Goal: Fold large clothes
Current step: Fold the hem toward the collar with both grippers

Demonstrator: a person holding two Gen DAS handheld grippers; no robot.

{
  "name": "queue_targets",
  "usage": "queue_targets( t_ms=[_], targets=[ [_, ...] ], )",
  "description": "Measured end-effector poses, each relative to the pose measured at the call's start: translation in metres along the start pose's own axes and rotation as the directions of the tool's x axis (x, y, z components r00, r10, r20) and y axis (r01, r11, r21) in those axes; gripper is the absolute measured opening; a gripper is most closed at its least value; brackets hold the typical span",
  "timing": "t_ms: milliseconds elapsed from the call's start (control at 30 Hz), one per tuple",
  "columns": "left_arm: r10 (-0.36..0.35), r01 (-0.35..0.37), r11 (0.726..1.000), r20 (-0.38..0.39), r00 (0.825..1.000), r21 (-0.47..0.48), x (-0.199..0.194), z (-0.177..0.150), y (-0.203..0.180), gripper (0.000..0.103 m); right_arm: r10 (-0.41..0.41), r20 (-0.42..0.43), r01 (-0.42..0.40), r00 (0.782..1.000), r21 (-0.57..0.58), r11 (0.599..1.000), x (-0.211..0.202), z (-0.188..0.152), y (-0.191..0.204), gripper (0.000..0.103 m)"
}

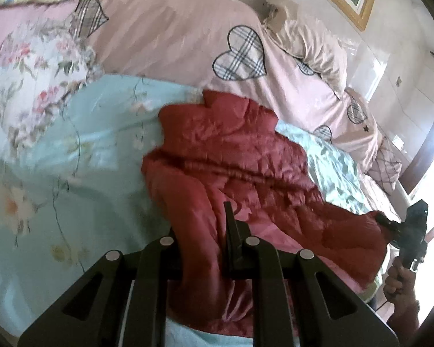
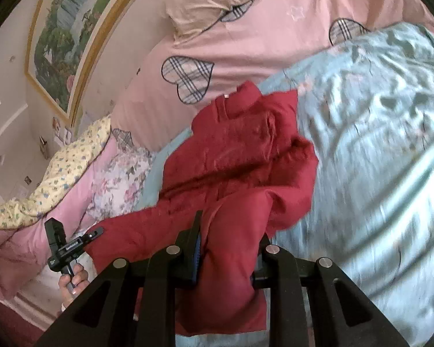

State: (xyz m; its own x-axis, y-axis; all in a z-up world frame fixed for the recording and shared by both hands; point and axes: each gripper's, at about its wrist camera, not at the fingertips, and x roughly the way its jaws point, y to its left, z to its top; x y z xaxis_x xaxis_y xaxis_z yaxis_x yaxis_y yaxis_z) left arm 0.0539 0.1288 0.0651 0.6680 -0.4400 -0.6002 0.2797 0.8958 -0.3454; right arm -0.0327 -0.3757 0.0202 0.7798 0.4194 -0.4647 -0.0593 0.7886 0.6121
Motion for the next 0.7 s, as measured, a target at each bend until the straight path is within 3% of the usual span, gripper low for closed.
queue_targets(
  t_ms=[700],
  targets=[
    [0.083,-0.081,0.996,0.068,0.994,-0.043,0.067,0.081,-0.008,0.014,-0.075,0.112,0.078,0.991,-0.024,0.997,0.058,0.083,0.001,0.023]
  ],
)
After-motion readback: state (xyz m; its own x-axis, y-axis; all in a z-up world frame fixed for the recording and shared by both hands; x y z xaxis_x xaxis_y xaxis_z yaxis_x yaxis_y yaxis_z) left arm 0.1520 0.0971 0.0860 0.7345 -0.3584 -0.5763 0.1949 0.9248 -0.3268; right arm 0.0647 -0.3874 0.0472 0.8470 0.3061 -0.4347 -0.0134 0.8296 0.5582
